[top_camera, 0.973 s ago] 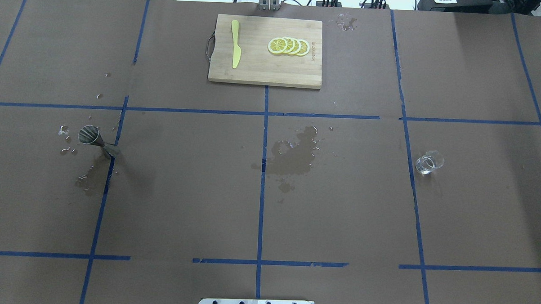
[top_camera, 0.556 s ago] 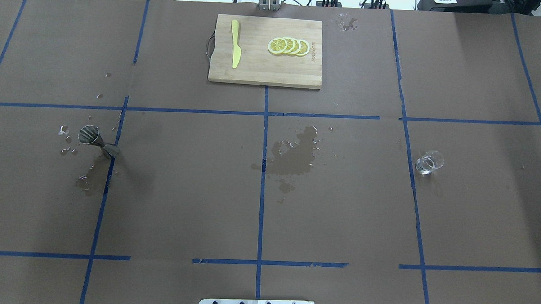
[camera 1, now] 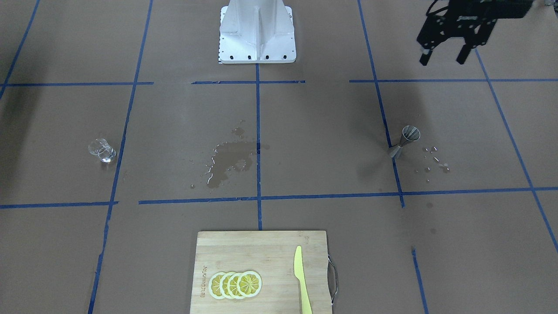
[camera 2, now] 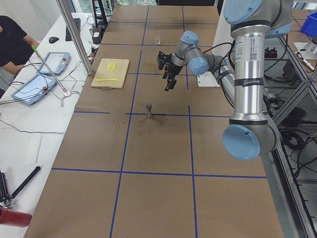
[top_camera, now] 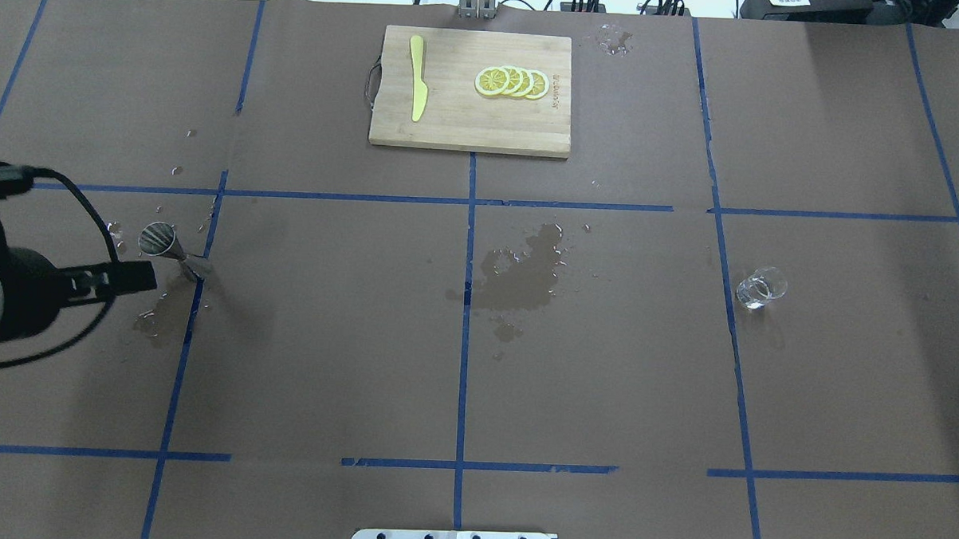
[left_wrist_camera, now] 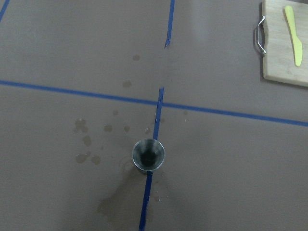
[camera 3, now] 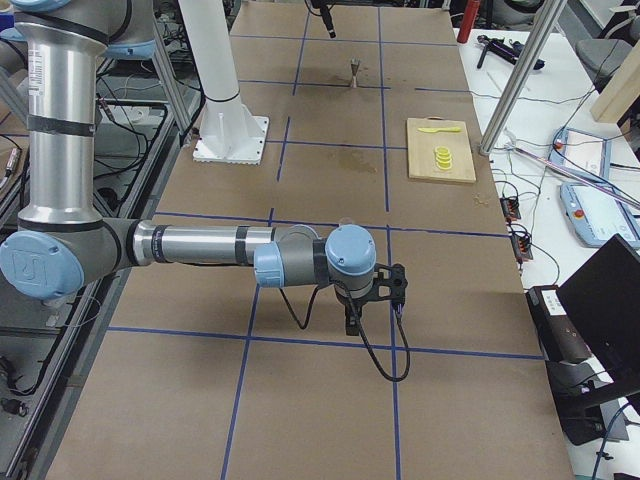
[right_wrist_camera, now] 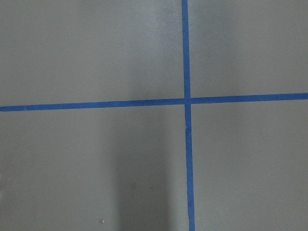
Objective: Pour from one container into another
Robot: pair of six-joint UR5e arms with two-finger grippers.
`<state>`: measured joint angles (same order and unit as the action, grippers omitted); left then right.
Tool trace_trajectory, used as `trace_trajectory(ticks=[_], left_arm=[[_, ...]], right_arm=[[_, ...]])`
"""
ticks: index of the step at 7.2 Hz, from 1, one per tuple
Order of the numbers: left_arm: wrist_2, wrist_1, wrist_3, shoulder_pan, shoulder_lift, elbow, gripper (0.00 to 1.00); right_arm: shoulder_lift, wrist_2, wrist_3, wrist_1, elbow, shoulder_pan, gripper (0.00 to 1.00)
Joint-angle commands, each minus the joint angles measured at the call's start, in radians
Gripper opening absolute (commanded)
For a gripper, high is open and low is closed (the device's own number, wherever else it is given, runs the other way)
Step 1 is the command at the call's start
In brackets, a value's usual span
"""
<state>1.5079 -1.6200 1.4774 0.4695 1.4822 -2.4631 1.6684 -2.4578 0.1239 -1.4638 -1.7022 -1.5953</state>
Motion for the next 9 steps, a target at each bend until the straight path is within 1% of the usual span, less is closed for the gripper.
trace_trajectory(ticks=[1,2,3,4,5,6,7,8,9], left_arm=[[-0.300,-0.003,0.267,-0.284,-0.058,0.019,1.00],[-0.424,-0.004,0.332,-0.326,-0.059,0.076,0.99],[-0.511,-0.052,0.362,-0.331,-0.059,0.134,1.00],[-0.608,-0.131,0.373,-0.333,-0.060,0.213,1.00],[-0.662,-0.188,0.368,-0.333,-0.081,0.293,1.00],[-0.761,-0.290,0.370,-0.333,-0.101,0.384,1.00],[-0.838,-0.557,0.376,-0.335,-0.105,0.523,1.00],[-0.882,-0.894,0.360,-0.335,-0.108,0.681,1.00],[-0.923,-0.975,0.231,-0.335,-0.106,0.732,1.00]], right_arm=[[-0.005,0.003,0.002,0.000,-0.001,0.000,1.00],[-0.009,0.005,-0.001,0.000,-0.008,0.000,1.00],[-0.010,-0.001,0.017,-0.001,-0.034,0.000,1.00],[-0.003,0.003,0.035,-0.006,-0.066,0.014,1.00],[0.001,0.008,0.081,-0.006,-0.092,0.044,1.00],[0.004,0.014,0.156,-0.004,-0.131,0.073,1.00],[0.005,0.013,0.161,-0.003,-0.157,0.084,1.00],[0.005,0.011,0.163,-0.003,-0.165,0.089,1.00],[0.004,0.011,0.163,-0.003,-0.168,0.090,1.00]])
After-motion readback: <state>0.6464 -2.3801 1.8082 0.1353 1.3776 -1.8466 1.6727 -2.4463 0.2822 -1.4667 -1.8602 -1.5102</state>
